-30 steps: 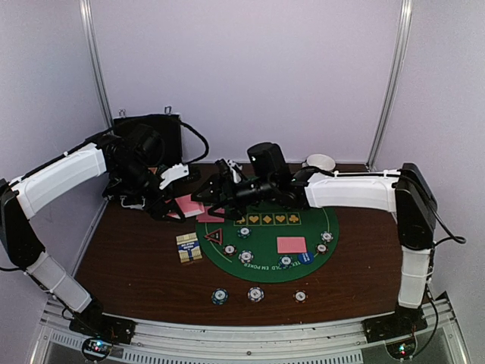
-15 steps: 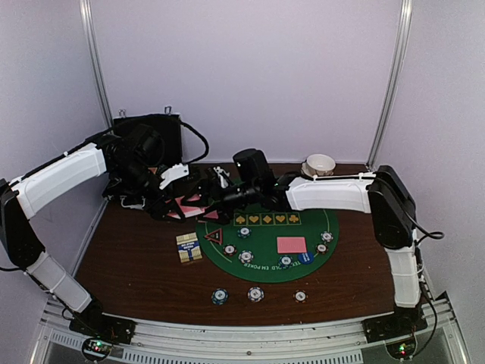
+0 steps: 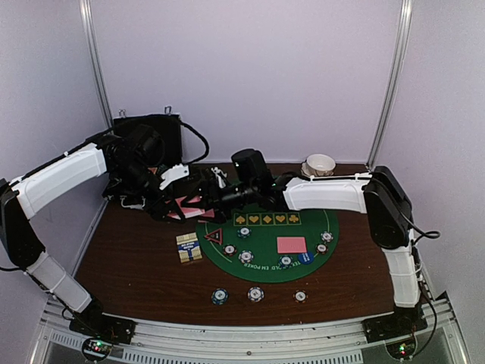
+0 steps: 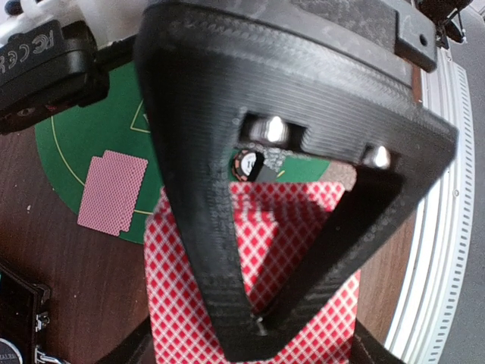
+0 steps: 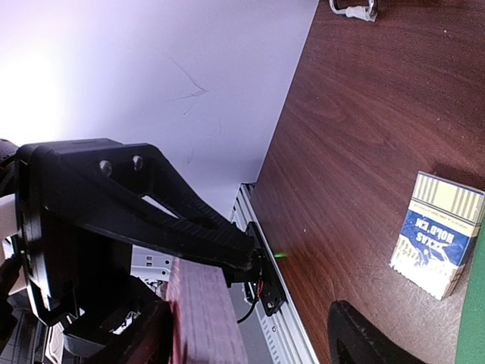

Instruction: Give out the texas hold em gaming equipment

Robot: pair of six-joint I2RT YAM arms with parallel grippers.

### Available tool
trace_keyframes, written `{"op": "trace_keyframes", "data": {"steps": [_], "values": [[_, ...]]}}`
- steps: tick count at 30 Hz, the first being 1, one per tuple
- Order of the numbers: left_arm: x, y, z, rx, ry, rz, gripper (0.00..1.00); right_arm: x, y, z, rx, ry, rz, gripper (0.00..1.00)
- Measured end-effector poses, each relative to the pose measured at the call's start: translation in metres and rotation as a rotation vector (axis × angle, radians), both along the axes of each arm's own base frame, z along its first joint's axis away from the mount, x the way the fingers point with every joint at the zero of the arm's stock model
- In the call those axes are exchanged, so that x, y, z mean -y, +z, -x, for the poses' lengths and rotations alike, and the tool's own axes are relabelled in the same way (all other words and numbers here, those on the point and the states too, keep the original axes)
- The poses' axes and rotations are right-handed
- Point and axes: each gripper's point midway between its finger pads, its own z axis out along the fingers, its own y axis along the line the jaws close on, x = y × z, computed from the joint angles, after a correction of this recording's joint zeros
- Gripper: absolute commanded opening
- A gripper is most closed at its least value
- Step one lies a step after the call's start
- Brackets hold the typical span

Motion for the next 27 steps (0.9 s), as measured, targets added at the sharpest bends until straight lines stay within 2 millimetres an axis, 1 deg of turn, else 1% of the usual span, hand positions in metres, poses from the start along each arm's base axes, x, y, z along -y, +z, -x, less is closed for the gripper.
{"op": "trace_keyframes", "data": {"steps": [3, 8, 13, 24, 27], "values": [[0.000, 0.000, 0.001, -0.003, 0.000, -0.002, 0.03, 0.003, 0.001, -0.001, 0.006, 0.003, -0.001, 0.63], [0.000, -0.001, 0.001, -0.005, -0.002, -0.003, 0.02, 0.015, 0.008, -0.001, 0.019, 0.002, 0.004, 0.39], [0.000, 0.000, 0.001, -0.002, -0.002, -0.001, 0.02, 0.026, 0.019, 0.000, 0.028, 0.001, 0.008, 0.31], [0.002, 0.002, 0.002, 0.007, -0.012, 0.005, 0.00, 0.031, 0.030, 0.005, 0.008, -0.005, 0.006, 0.12], [0.003, 0.003, 0.002, 0.016, -0.017, 0.009, 0.00, 0.033, 0.032, 0.004, 0.001, -0.010, 0.005, 0.09]]}}
